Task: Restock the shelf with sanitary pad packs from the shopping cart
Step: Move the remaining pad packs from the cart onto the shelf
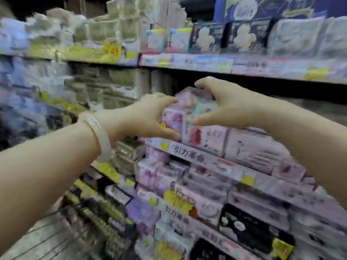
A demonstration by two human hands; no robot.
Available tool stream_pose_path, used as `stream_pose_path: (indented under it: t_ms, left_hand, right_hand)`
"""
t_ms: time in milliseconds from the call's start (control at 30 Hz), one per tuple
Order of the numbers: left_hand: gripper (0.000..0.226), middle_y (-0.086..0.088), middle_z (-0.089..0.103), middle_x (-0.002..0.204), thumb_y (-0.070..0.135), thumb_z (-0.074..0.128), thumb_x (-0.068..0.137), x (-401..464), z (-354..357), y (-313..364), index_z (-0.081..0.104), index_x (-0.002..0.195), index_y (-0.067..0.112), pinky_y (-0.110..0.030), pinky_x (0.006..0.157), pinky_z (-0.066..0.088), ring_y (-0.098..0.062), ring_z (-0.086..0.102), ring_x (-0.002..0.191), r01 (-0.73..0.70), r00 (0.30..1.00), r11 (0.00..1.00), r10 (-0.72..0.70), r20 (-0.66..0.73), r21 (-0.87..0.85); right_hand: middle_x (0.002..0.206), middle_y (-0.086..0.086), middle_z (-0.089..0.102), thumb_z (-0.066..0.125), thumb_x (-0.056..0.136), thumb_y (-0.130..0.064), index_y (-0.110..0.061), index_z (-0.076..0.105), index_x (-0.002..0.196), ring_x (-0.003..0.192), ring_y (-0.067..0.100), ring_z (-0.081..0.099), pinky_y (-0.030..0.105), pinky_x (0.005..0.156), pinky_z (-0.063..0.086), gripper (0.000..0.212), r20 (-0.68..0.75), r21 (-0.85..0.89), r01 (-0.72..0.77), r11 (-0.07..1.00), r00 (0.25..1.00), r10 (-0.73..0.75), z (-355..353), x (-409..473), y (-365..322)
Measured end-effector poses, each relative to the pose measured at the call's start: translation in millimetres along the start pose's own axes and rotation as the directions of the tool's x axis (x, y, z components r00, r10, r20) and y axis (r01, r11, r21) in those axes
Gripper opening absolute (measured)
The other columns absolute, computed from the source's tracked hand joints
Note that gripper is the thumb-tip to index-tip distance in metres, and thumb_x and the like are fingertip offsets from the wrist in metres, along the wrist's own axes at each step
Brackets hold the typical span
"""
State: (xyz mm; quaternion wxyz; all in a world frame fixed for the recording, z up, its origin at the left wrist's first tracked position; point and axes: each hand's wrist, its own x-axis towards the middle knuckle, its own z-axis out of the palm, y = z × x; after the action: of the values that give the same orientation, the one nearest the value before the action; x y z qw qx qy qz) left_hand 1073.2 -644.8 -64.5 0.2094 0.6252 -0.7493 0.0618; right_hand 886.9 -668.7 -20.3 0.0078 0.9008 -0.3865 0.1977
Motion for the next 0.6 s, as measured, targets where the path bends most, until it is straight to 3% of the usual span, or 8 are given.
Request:
stream_pose_path:
  t_ms: [100, 200, 333, 467, 600]
  left_hand:
    - [0.103, -0.012, 0.021, 0.156, 0.056, 0.071, 0.072, -65.6, 48.6, -67.1, 0.017, 0.152, 0.017, -0.03, 0.116, 0.018, -0.027, 0.018, 0.144, 0.217, 0.959, 0.973, -0.227, 0.172, 0.079]
    - [0.107, -0.011, 0.015, 0.158, 0.059, 0.07, 0.072, -130.3, 90.0, -121.9, 0.012, 0.153, 0.02, -0.042, 0.118, 0.02, -0.027, 0.011, 0.146, 0.388, 0.87, 0.92, -0.388, 0.304, 0.062]
    - [0.105, -0.012, 0.024, 0.152, 0.059, 0.071, 0.071, -205.0, 140.2, -178.4, 0.018, 0.151, 0.017, -0.039, 0.116, 0.024, -0.031, 0.021, 0.142, 0.534, 0.773, 0.843, -0.515, 0.371, 0.057]
    - [0.102, -0.01, 0.015, 0.158, 0.057, 0.07, 0.075, -264.4, 172.5, -226.6, 0.015, 0.152, 0.02, -0.036, 0.117, 0.02, -0.027, 0.015, 0.145, 0.696, 0.61, 0.716, -0.628, 0.483, 0.052]
    - [0.098, -0.011, 0.019, 0.157, 0.054, 0.069, 0.077, -315.5, 202.0, -276.7, 0.015, 0.152, 0.02, -0.036, 0.114, 0.024, -0.028, 0.021, 0.142, 0.812, 0.446, 0.58, -0.692, 0.568, 0.069]
  right_hand:
    - [0.146, 0.009, 0.034, 0.073, 0.076, -0.037, -0.011, 0.024, 0.144, 0.135, 0.025, 0.033, 0.031, 0.107, 0.031, 0.088, 0.215, 0.082, 0.106, 0.991, 0.969, -0.121, 104.3, 9.7, -38.3]
    - [0.148, 0.01, 0.026, 0.07, 0.079, -0.037, -0.013, 0.016, 0.147, 0.138, 0.028, 0.025, 0.036, 0.11, 0.03, 0.09, 0.412, 0.138, 0.158, 0.978, 0.889, -0.202, 207.7, 7.3, -78.7]
    - [0.15, 0.012, 0.022, 0.07, 0.078, -0.04, -0.017, 0.014, 0.148, 0.14, 0.034, 0.021, 0.042, 0.111, 0.03, 0.093, 0.591, 0.18, 0.21, 0.961, 0.758, -0.276, 316.4, 9.6, -130.5]
    - [0.153, 0.011, 0.017, 0.068, 0.081, -0.038, -0.017, 0.015, 0.147, 0.141, 0.031, 0.019, 0.044, 0.112, 0.029, 0.087, 0.708, 0.223, 0.196, 0.955, 0.641, -0.296, 398.2, 20.4, -177.6]
    - [0.15, 0.008, 0.021, 0.068, 0.082, -0.036, -0.018, 0.02, 0.145, 0.138, 0.03, 0.023, 0.045, 0.11, 0.031, 0.081, 0.783, 0.273, 0.21, 0.939, 0.519, -0.343, 470.9, 33.7, -221.4]
